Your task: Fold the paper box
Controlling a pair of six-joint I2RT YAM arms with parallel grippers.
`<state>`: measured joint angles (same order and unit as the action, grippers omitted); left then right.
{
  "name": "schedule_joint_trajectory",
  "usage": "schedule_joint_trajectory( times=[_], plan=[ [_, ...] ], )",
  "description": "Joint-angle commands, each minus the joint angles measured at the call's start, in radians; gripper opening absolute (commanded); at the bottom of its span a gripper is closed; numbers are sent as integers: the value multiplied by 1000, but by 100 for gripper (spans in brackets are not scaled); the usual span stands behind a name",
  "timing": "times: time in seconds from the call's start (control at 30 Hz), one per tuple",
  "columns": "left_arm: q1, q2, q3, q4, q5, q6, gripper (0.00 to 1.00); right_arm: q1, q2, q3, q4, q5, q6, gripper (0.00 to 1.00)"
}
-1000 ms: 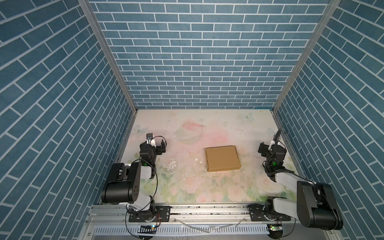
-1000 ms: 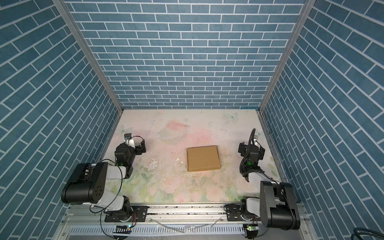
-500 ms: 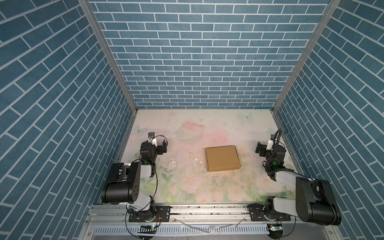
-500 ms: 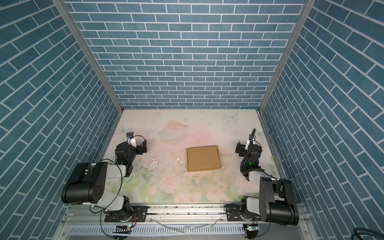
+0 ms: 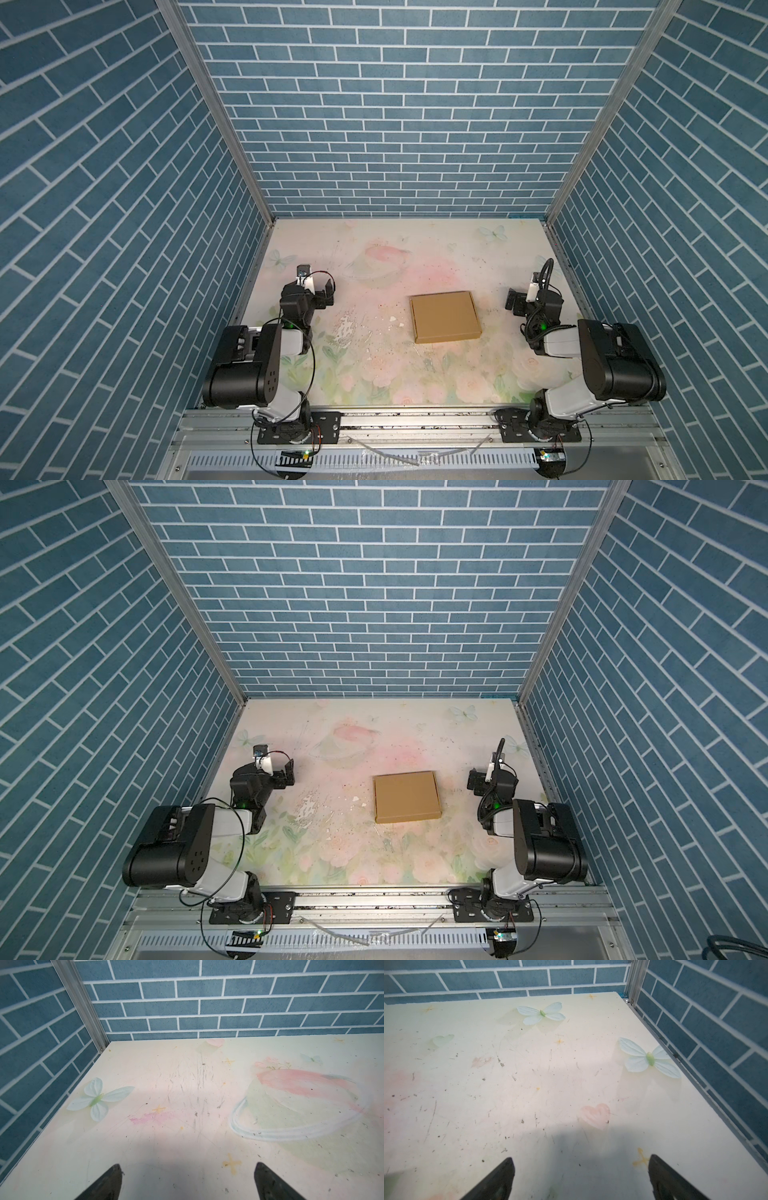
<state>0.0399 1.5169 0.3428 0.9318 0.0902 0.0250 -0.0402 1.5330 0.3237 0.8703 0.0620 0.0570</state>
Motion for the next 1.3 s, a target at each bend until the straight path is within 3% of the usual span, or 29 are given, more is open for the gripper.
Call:
schedule_joint_trajectory(
  times=[0.0, 1.27],
  plan=[
    [3, 8, 17, -21, 9, 13, 100, -3, 8, 69, -5, -20, 4, 99],
    [0, 11, 30, -40, 34, 28, 100, -1, 8, 69, -4, -14, -5, 99]
  ],
)
